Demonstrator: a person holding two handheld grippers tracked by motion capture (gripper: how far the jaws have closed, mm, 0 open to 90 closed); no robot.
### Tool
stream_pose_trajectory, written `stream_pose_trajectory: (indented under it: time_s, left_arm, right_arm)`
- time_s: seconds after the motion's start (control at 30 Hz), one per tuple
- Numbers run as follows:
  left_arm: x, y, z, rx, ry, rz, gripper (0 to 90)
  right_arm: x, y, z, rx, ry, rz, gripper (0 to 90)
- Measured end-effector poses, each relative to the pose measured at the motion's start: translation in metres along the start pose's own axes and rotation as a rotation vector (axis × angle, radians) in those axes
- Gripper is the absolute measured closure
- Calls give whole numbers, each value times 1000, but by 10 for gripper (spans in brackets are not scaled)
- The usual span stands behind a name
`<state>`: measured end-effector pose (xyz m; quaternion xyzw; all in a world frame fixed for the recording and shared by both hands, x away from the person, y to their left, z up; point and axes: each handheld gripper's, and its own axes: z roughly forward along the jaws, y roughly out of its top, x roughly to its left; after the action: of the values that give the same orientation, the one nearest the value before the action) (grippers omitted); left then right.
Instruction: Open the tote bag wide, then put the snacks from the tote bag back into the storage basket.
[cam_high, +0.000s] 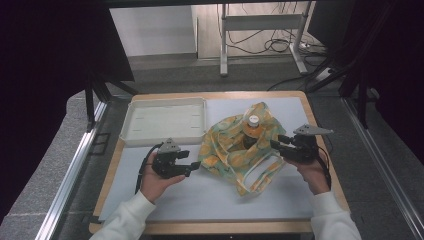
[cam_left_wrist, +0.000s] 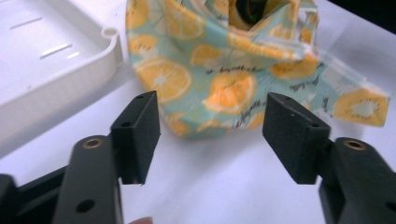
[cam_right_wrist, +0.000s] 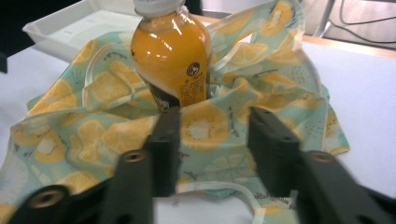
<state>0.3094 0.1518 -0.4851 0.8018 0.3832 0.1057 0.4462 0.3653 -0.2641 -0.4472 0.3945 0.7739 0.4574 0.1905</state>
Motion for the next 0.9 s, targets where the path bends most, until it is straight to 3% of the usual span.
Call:
stream_pose_trajectory:
  time_s: [0.23, 0.43, 0.67, 0.9]
  left_arm:
    - [1, -18, -10, 15, 0, 13, 329]
    - [7, -20, -11, -2, 5, -6, 328]
    - [7, -28, -10, 13, 12, 7, 307]
    - [6, -28, -14, 3, 18, 5, 301]
  right_arm:
    - [5, 4, -2, -20, -3, 0, 412]
    - [4, 6, -1, -24, -22, 4, 365]
    - [6, 15, 2, -51, -44, 24, 318]
    - [16, 21, 12, -44, -63, 0, 261]
